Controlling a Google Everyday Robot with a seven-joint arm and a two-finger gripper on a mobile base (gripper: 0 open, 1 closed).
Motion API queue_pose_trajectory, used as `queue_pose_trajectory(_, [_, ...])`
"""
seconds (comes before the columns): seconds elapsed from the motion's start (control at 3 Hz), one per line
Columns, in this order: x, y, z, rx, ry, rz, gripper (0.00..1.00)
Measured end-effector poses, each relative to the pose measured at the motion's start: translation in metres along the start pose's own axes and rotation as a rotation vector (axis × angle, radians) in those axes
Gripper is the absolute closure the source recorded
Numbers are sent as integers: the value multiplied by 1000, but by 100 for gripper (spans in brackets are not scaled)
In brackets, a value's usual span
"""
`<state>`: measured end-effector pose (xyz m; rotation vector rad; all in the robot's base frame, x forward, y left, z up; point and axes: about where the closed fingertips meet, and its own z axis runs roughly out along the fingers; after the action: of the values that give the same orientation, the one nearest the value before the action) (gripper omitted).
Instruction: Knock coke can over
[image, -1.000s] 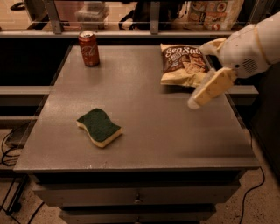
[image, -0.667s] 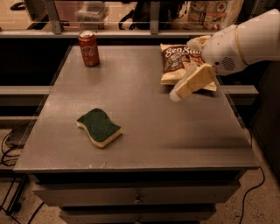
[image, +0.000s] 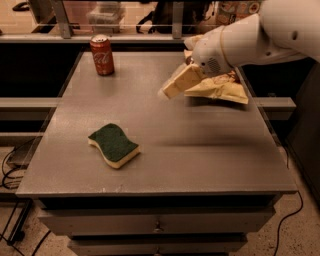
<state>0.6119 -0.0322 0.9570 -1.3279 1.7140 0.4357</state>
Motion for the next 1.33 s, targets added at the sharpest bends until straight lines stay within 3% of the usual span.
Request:
queue_pose_trajectory(0.33, [-16,-18,49,-14,7,-14,0])
queue_pose_trajectory(1.0, [-18,-17,53,-18,-4,13,0])
queue_pose_trajectory(1.33, [-29,-24,78,-24,-68,34,0])
